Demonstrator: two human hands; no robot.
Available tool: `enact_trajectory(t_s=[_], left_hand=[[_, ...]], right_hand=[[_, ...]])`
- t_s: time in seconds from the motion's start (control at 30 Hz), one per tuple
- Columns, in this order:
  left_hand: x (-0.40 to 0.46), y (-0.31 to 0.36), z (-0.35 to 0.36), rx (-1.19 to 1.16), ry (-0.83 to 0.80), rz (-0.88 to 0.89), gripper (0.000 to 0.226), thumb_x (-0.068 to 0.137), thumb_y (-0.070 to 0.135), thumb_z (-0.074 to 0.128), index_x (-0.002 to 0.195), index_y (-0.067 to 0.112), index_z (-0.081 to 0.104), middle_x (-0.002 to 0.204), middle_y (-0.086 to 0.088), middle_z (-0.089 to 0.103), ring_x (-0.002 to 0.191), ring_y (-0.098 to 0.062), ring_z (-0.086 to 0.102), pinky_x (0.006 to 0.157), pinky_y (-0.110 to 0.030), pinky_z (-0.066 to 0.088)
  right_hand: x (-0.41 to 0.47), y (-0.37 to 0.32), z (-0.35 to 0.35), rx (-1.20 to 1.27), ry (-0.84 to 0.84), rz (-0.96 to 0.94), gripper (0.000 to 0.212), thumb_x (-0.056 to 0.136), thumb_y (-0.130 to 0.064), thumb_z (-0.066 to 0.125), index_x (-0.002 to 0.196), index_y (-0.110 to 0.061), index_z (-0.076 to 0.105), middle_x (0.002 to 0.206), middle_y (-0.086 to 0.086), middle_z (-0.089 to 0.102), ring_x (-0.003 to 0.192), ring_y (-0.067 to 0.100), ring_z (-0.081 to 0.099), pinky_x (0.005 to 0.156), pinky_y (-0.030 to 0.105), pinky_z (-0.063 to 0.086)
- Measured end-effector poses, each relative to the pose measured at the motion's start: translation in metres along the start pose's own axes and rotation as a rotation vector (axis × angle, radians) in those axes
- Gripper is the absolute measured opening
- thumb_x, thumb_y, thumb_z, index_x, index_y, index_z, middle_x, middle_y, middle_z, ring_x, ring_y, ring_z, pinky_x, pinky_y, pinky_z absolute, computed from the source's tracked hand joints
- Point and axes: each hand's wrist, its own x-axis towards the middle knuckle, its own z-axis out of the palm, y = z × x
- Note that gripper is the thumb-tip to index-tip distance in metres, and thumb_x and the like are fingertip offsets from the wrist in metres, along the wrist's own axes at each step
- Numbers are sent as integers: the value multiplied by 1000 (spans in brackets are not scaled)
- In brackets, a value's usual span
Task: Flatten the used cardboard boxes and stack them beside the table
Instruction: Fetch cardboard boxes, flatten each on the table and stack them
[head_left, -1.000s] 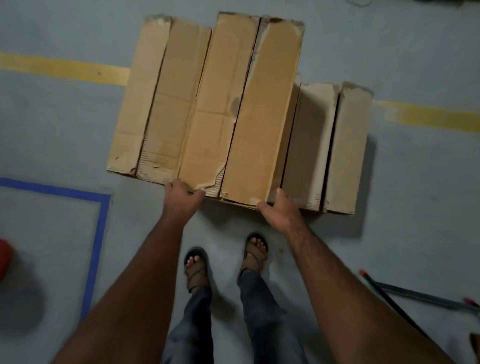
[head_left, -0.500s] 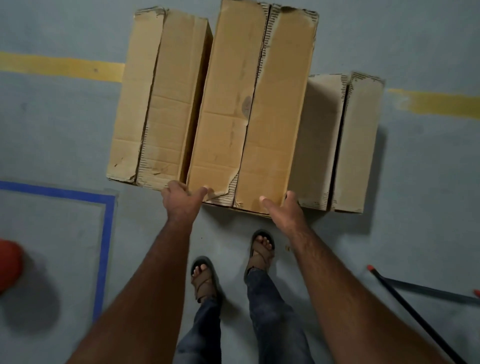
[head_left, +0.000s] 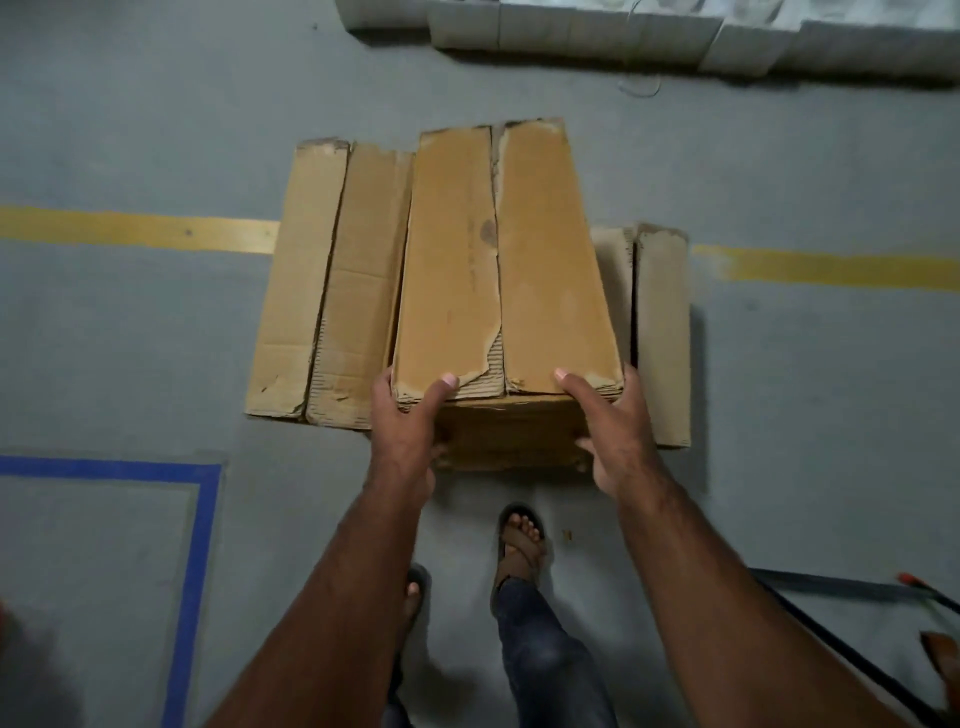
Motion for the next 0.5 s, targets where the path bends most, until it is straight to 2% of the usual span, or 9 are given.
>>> enact_trajectory(t_s=[0.13,0.2,0.3,0.37,0.5], left_hand=[[-55,26,-32,-79,-69,-25,81,80,32,85,147,38,39,141,-3,49,125,-32,51,91,-65,54],[-93,41,-54,-76,-101,10,77,81,29,85,144,38,41,136,-2,50,125,-32,52,94,-65,52],[-154,69,-88,-91,-231,123,72,80,28,85,138,37,45,132,-1,56,122,-29,56,96,-61,53],[-199,88,-105,-58,-330,197,71,80,27,85,138,37,45,130,2,58,119,-27,58,94,-59,55],[-280,112,-114,18,-558,350,85,65,41,92,136,43,46,131,1,58,118,-30,60,90,-54,59]], right_hand=[[-70,-16,-10,10,28,-92,104,77,-48,86,160,-33,26,158,-1,39,138,28,44,98,54,49],[-124,-21,-13,5,72,-143,114,67,-59,87,159,-36,24,160,0,35,141,29,42,104,56,48],[-213,-27,-21,92,131,-246,125,46,-78,87,153,-44,33,155,-5,44,138,27,48,105,60,49],[-274,-28,-33,166,183,-311,111,50,-73,87,146,-47,39,145,-8,53,131,26,55,102,57,52],[-375,-20,-72,361,330,-460,65,76,-43,86,132,-46,53,126,-6,67,112,20,68,88,48,61]])
